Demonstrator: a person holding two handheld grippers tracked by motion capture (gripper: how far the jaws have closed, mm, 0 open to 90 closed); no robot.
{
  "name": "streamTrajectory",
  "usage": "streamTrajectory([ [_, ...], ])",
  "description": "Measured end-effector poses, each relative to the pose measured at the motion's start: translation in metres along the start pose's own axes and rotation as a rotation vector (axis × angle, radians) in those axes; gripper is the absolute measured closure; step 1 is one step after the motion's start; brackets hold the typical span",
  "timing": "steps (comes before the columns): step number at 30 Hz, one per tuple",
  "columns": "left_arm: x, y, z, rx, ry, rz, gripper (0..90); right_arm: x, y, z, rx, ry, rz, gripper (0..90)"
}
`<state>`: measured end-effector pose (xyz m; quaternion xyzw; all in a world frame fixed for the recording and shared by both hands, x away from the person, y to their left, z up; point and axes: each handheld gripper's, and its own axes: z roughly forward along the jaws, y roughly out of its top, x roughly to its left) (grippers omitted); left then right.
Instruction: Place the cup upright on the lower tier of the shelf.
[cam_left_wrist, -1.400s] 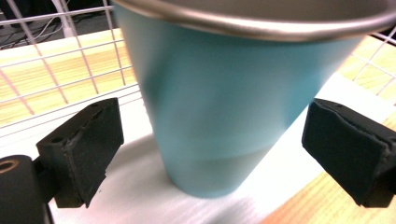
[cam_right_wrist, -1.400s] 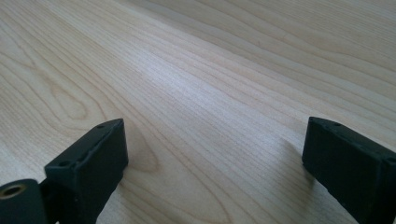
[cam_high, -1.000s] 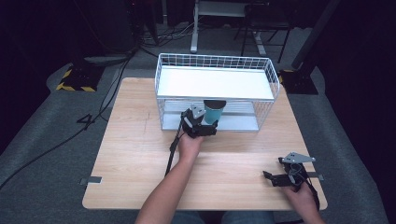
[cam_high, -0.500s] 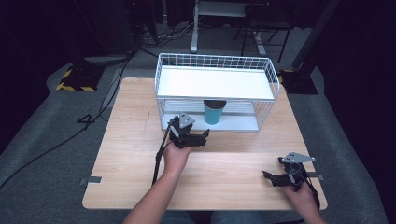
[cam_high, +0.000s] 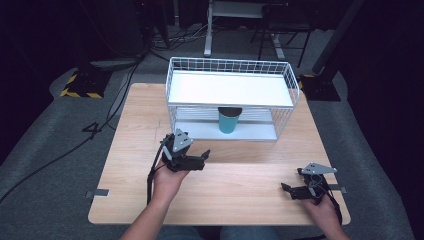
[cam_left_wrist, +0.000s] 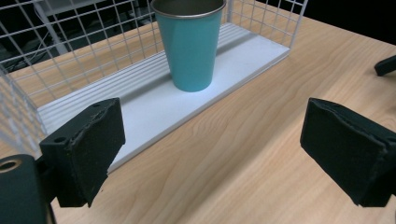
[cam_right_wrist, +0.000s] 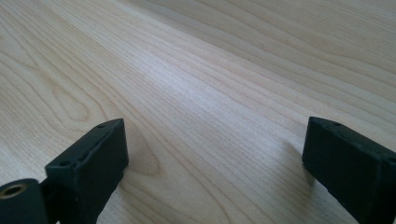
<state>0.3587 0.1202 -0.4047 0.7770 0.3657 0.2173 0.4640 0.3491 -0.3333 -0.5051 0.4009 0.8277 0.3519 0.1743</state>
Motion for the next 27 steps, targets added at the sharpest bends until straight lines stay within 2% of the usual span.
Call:
streamTrajectory([
  [4, 0.004, -0.008, -0.019, 0.011, 0.003, 0.013, 7.2, 0.000, 0.000, 0.000, 0.000, 0.000, 0.000, 7.4],
  [10, 0.012, -0.021, -0.042, 0.010, -0.015, -0.004, 7.7, 0.000, 0.000, 0.000, 0.000, 0.000, 0.000, 7.4],
  [19, 0.021, -0.047, -0.055, 0.065, -0.068, -0.045, 9.1, 0.000, 0.000, 0.000, 0.000, 0.000, 0.000, 7.4],
  [23, 0.023, -0.062, -0.059, 0.107, -0.049, -0.022, 9.7, 0.000, 0.000, 0.000, 0.000, 0.000, 0.000, 7.4],
  [27, 0.023, -0.081, -0.062, 0.115, -0.035, -0.034, 11.0, 0.000, 0.000, 0.000, -0.001, -0.001, -0.001, 7.5],
])
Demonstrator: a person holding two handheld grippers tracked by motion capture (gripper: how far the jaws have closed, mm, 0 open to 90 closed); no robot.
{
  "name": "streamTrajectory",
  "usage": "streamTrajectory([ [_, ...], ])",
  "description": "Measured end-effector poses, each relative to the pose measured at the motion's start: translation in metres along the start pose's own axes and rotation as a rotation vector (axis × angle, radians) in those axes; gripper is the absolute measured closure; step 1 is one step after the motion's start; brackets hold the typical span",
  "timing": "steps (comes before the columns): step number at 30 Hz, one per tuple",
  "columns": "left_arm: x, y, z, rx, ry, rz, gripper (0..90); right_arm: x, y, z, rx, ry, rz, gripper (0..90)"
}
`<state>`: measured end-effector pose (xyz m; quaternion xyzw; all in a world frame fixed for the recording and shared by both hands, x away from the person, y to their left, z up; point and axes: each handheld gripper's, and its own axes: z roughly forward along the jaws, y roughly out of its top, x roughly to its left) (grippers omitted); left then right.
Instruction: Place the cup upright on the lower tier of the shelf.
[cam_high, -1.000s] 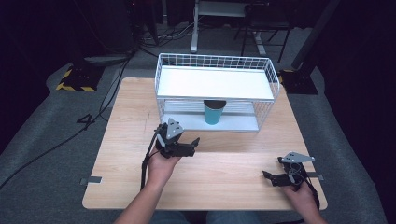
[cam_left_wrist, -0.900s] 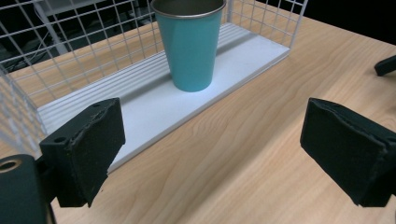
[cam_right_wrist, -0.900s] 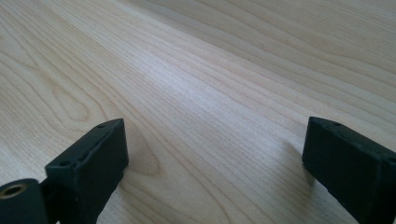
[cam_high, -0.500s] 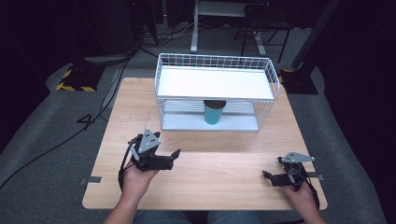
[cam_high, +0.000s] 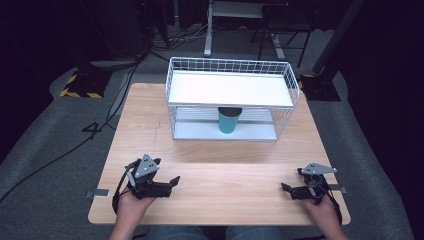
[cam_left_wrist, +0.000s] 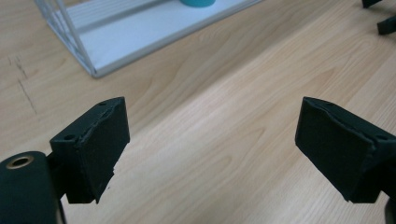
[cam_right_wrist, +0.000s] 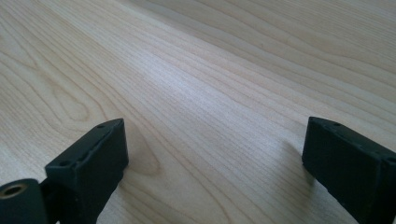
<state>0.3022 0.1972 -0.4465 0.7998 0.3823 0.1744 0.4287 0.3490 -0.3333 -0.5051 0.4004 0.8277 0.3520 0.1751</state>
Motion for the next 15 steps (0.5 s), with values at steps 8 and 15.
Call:
streamTrajectory([
  [8, 0.006, -0.024, 0.008, 0.093, -0.017, -0.024, 12.3, 0.000, 0.000, 0.000, -0.001, -0.003, 0.001, 7.6],
  [15, 0.005, -0.041, 0.023, 0.189, -0.025, -0.021, 12.3, 0.000, 0.000, 0.000, -0.001, -0.003, 0.001, 7.6],
])
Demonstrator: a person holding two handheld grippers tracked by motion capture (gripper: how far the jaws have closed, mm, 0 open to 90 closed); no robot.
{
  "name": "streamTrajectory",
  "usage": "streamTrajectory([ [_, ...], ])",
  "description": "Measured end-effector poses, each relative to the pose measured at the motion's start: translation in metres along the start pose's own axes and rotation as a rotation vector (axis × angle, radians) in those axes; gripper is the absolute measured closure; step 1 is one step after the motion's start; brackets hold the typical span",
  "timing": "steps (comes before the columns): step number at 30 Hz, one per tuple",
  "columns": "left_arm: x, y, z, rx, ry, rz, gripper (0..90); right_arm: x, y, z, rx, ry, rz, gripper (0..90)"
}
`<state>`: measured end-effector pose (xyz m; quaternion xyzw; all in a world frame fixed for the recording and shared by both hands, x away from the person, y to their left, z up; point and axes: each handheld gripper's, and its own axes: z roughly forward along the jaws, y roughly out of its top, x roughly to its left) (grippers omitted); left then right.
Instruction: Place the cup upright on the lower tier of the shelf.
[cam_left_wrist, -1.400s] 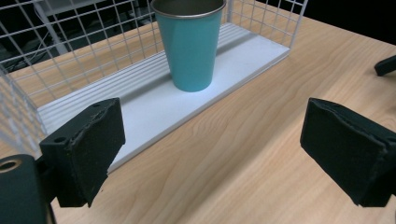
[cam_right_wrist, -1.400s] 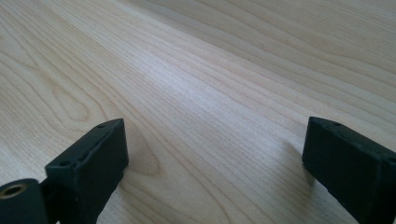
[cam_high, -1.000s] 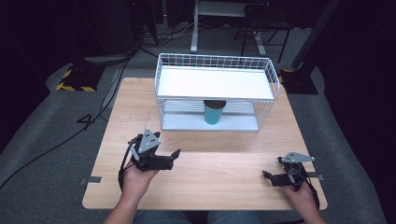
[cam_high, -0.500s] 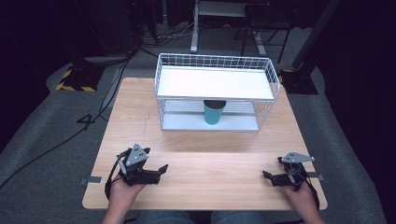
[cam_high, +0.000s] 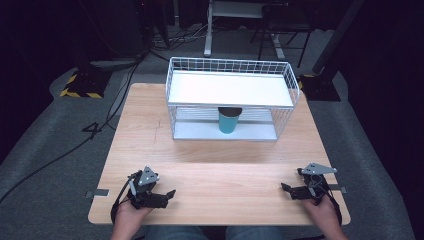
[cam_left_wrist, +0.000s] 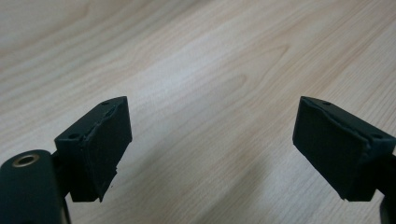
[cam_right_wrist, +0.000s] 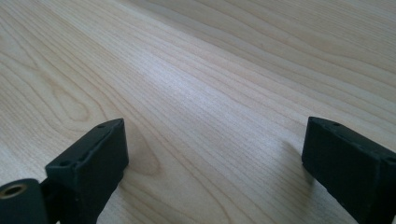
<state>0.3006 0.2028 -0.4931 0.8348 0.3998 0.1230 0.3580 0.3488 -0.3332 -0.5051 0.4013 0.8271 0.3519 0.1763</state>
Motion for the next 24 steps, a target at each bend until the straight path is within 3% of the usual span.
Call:
streamTrajectory([
  [4, -0.002, -0.004, 0.007, 0.035, 0.012, 0.016, 12.3, 0.000, 0.000, 0.000, 0.000, 0.000, 0.001, 7.6],
  [7, -0.005, -0.004, 0.009, 0.046, 0.039, 0.053, 11.5, 0.000, 0.000, 0.000, 0.000, 0.001, 0.000, 7.6],
  [10, -0.006, -0.005, 0.012, 0.027, 0.039, 0.052, 9.9, 0.000, 0.000, 0.000, 0.000, 0.000, 0.000, 7.6],
  [18, -0.007, -0.001, 0.017, 0.026, 0.067, 0.017, 6.9, 0.000, 0.000, 0.000, 0.000, 0.000, 0.000, 7.6],
  [24, -0.006, 0.001, 0.018, 0.032, 0.079, 0.016, 6.8, 0.001, 0.000, 0.000, -0.001, -0.004, 0.006, 7.8],
])
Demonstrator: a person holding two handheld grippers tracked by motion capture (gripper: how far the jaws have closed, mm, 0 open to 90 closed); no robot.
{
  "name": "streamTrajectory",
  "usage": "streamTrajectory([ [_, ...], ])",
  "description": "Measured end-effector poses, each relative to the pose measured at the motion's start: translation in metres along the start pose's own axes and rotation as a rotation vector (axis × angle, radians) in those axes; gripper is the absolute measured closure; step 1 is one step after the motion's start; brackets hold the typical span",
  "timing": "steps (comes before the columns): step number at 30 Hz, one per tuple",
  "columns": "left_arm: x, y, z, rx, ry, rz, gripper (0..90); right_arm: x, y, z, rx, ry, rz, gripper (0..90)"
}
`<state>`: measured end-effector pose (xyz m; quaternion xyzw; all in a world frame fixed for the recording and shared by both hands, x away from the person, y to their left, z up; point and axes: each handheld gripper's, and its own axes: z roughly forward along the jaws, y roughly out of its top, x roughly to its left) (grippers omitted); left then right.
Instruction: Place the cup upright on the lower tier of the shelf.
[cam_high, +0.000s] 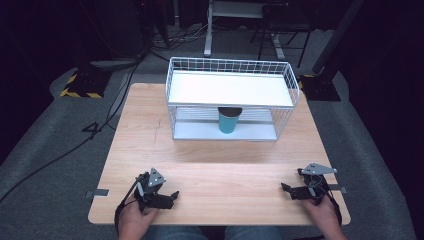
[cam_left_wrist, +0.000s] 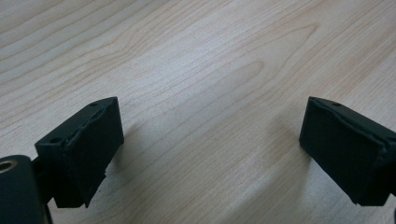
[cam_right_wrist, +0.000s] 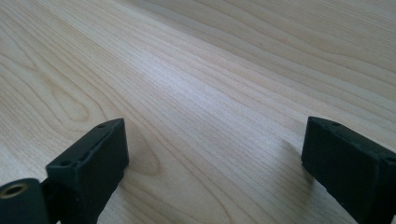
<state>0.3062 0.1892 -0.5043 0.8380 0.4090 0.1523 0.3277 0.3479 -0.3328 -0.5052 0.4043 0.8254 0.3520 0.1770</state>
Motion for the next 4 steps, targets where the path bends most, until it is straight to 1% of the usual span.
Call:
streamTrajectory([
  [4, 0.0001, 0.0000, 0.0000, 0.000, 0.000, 0.000, 6.8, 0.0000, 0.0000, 0.0000, 0.000, 0.000, 0.000, 7.9],
])
